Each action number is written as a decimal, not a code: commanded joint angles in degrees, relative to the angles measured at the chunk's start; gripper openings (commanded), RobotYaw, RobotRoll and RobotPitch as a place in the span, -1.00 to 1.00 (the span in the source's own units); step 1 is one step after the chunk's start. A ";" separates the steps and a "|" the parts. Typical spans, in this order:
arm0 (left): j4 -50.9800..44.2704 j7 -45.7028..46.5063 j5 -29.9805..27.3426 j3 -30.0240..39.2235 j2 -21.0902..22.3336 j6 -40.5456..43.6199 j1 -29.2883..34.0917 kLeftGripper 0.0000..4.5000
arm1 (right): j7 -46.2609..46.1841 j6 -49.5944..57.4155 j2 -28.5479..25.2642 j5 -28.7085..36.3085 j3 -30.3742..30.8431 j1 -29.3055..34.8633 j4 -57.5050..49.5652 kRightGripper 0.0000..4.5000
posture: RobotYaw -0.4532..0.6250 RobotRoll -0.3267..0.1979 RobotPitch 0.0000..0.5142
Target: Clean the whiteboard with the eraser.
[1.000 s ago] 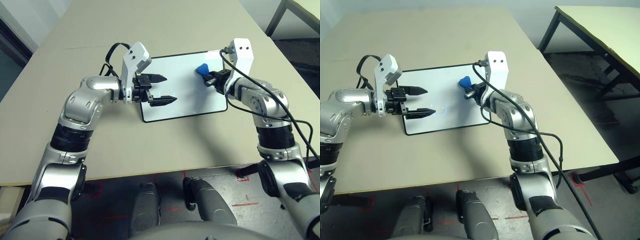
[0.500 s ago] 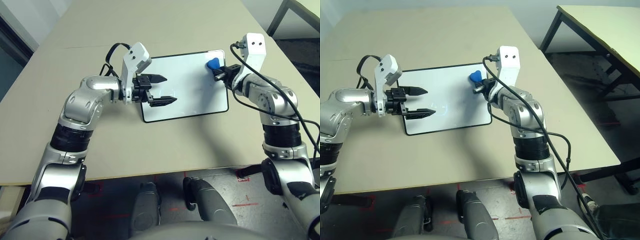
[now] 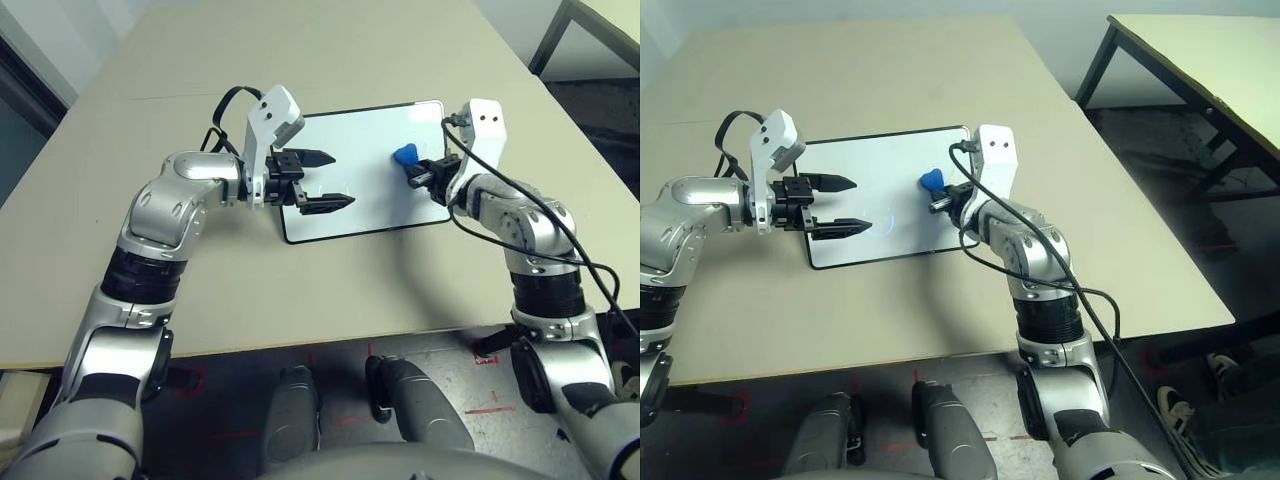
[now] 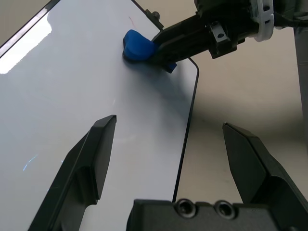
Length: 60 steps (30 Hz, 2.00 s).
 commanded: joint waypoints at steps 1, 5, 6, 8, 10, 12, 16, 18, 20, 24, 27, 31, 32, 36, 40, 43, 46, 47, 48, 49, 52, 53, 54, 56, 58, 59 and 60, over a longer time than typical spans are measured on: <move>-0.59 -0.45 0.19 -0.95 0.45 0.24 -0.14 1.00 | -0.44 0.17 -0.27 0.15 -0.09 0.17 2.57 -0.71 | -0.29 0.25 -0.44; -0.61 -0.49 0.20 -1.03 0.29 0.22 -0.04 1.00 | -1.86 -2.26 -0.91 -0.44 -2.39 -2.15 2.94 -0.71 | -0.29 0.25 -0.44; -0.58 -0.50 0.20 -1.06 0.23 0.19 -0.06 1.00 | -2.41 -2.90 -1.00 -0.61 -3.03 -2.71 2.99 -0.71 | -0.30 0.25 -0.44; -0.54 -0.51 0.20 -1.10 0.13 0.14 -0.10 1.00 | -3.71 -4.02 -0.96 -0.80 -4.27 -3.48 2.86 -0.71 | -0.30 0.25 -0.44; -0.41 -0.51 0.24 -1.17 -0.01 0.05 -0.23 1.00 | -4.66 -4.82 -0.89 -0.91 -4.83 -3.70 2.77 -0.71 | -0.31 0.25 -0.44; -0.21 -0.50 0.29 -1.25 -0.17 -0.05 -0.38 1.00 | -5.33 -5.57 -0.84 -0.96 -5.06 -3.66 2.97 -0.71 | -0.30 0.25 -0.44; -0.20 -0.55 0.34 -1.22 -0.14 -0.11 -0.33 1.00 | -5.95 -6.16 -0.74 -0.81 -5.02 -3.40 3.15 -0.71 | -0.30 0.25 -0.44; -0.27 -0.54 0.34 -1.19 -0.07 -0.10 -0.26 1.00 | -5.87 -5.71 -0.55 -0.61 -4.64 -2.95 3.04 -0.71 | -0.30 0.25 -0.44; -0.35 -0.56 0.35 -1.20 -0.01 -0.09 -0.22 1.00 | -5.39 -4.45 -0.11 -0.12 -3.89 -1.98 2.93 -0.71 | -0.29 0.25 -0.45; -0.54 -0.53 0.32 -1.17 0.05 0.02 -0.29 1.00 | -4.78 -2.45 0.61 0.82 -3.28 -0.60 2.65 -0.71 | -0.29 0.25 -0.46; -0.73 -0.55 0.27 -1.14 0.11 0.08 -0.25 1.00 | -4.19 -0.05 1.38 1.93 -3.12 0.64 2.33 -0.71 | -0.29 0.25 -0.47; -0.78 -0.63 0.21 -1.10 0.18 0.11 -0.24 1.00 | -3.48 2.94 2.02 3.26 -2.40 1.80 0.73 -0.71 | -0.30 0.25 -0.47; -0.79 -0.64 0.21 -1.12 0.19 0.12 -0.26 1.00 | -3.40 3.55 2.12 3.48 -2.33 1.93 0.32 -0.71 | -0.30 0.25 -0.47; -0.57 -0.76 0.22 -1.24 0.08 0.08 -0.52 1.00 | -3.51 5.12 2.42 4.20 -2.88 1.59 -1.15 -0.71 | -0.30 0.25 -0.46; -0.40 -0.84 0.28 -1.31 0.03 -0.07 -0.58 1.00 | -5.08 1.25 1.57 3.07 -4.78 -1.36 -2.24 -0.71 | -0.30 0.25 -0.46; -0.28 -0.87 0.28 -1.32 0.01 -0.15 -0.58 1.00 | -6.88 -2.86 1.74 2.42 -6.50 -2.89 -1.71 -0.71 | -0.31 0.25 -0.46; -0.28 -0.84 0.28 -1.35 -0.04 -0.17 -0.57 1.00 | -7.72 -5.41 1.75 2.24 -7.23 -3.03 -0.19 -0.71 | -0.31 0.25 -0.46; -0.28 -0.83 0.27 -1.36 -0.06 -0.16 -0.57 1.00 | -7.80 -6.05 1.68 2.18 -7.25 -2.92 0.31 -0.71 | -0.31 0.25 -0.46; -0.33 -0.82 0.26 -1.36 -0.06 -0.15 -0.54 1.00 | -7.78 -6.60 1.57 2.10 -7.14 -2.66 0.74 -0.71 | -0.30 0.25 -0.45; -0.39 -0.81 0.24 -1.36 -0.07 -0.13 -0.51 1.00 | -7.69 -7.20 1.44 1.94 -6.88 -2.22 1.18 -0.71 | -0.30 0.25 -0.45; -0.73 -0.70 0.15 -1.28 0.00 0.12 -0.41 1.00 | -7.12 -8.10 1.47 1.48 -5.36 0.53 2.28 -0.71 | -0.29 0.25 -0.44; -0.86 -0.68 0.11 -1.26 0.06 0.23 -0.35 1.00 | -6.93 -8.49 1.52 1.38 -4.93 1.33 2.74 -0.71 | -0.29 0.25 -0.43; -0.99 -0.66 0.07 -1.24 0.10 0.35 -0.30 1.00 | -6.75 -8.97 1.53 1.25 -4.56 1.95 3.22 -0.71 | -0.29 0.25 -0.43; -1.22 -0.64 0.00 -1.21 0.20 0.54 -0.21 1.00 | -6.30 -10.38 1.54 0.85 -3.74 3.40 4.79 -0.71 | -0.28 0.25 -0.42; -1.29 -0.66 -0.04 -1.14 0.30 0.66 -0.21 1.00 | -5.82 -12.03 1.63 0.43 -2.92 4.80 6.60 -0.71 | -0.28 0.25 -0.42; -1.34 -0.66 -0.06 -1.12 0.33 0.71 -0.20 1.00 | -5.67 -12.58 1.66 0.34 -2.70 5.20 7.09 -0.71 | -0.28 0.25 -0.42; -1.36 -0.67 -0.08 -1.09 0.35 0.77 -0.23 1.00 | -5.25 -13.38 1.85 0.30 -2.20 5.88 8.15 -0.71 | -0.28 0.25 -0.41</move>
